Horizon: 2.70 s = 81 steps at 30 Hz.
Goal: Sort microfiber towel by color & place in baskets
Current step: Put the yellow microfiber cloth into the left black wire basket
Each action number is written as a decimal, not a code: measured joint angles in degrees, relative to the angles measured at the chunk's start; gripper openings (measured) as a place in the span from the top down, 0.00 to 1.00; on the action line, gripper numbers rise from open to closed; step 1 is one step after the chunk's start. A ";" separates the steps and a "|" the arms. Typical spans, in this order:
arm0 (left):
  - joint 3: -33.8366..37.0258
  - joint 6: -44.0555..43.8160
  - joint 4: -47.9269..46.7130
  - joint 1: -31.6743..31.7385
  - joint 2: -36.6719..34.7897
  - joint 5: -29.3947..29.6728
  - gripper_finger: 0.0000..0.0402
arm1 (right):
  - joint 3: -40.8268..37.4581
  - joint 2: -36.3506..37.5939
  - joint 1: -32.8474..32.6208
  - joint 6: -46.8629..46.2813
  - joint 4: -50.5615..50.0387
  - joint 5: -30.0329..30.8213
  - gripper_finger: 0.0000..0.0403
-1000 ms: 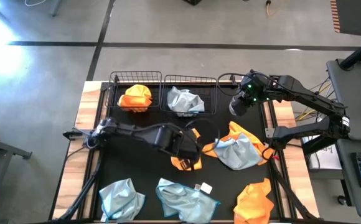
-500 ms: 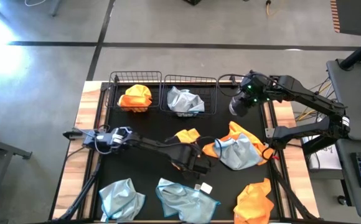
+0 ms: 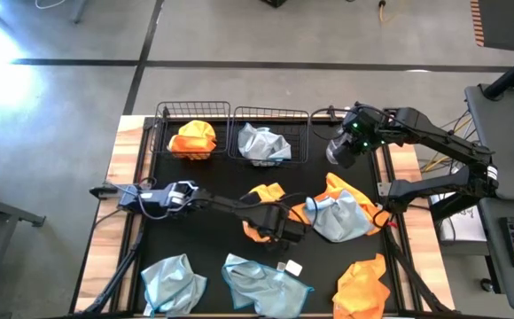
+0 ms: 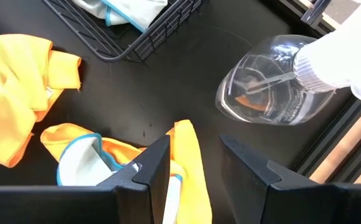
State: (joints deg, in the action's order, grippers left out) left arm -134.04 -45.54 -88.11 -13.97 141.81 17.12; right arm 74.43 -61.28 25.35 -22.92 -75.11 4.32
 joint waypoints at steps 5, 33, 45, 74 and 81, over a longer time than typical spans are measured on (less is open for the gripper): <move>0.00 0.02 1.78 0.39 1.36 0.09 0.66 | 0.00 0.00 0.01 0.00 -0.07 -0.28 0.69; -0.96 -2.44 3.92 0.28 7.31 -3.97 0.89 | 0.00 0.00 -0.01 0.15 -0.94 -0.36 0.69; -0.83 -3.48 2.35 -0.77 5.70 -4.91 0.99 | 0.00 0.00 -0.01 0.00 -0.92 -0.28 0.69; -0.90 -5.02 -1.93 -1.03 -20.95 19.02 1.00 | 0.00 0.00 -0.01 -1.14 -0.85 -0.22 0.69; -0.90 -0.93 -1.91 -1.03 -26.42 20.20 1.00 | 0.00 0.00 0.02 -2.75 -0.79 -0.19 0.69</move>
State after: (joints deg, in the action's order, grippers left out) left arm -134.93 -46.47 -90.02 -15.00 115.39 37.32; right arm 74.43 -61.28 25.36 -25.67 -75.90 4.12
